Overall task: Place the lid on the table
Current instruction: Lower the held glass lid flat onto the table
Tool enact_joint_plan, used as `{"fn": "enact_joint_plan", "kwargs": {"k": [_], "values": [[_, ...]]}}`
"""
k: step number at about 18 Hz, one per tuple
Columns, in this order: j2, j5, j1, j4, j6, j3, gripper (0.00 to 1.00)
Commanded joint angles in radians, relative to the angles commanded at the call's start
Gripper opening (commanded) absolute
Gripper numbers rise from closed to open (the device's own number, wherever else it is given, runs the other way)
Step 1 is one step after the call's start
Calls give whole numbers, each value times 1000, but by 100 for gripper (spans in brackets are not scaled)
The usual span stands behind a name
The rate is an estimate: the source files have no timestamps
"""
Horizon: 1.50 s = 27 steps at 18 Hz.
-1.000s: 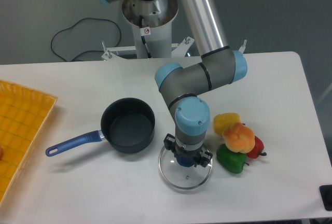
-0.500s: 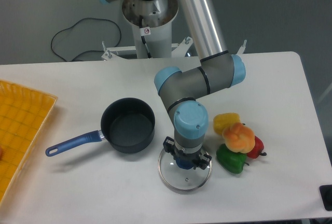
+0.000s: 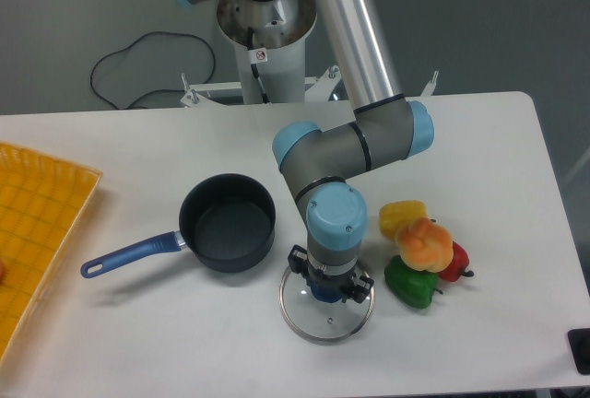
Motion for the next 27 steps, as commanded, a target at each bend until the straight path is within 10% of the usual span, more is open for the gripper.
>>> {"fn": "enact_joint_plan", "kwargs": {"k": [27], "values": [[-8,12,-2,6,0,-2,68]]}}
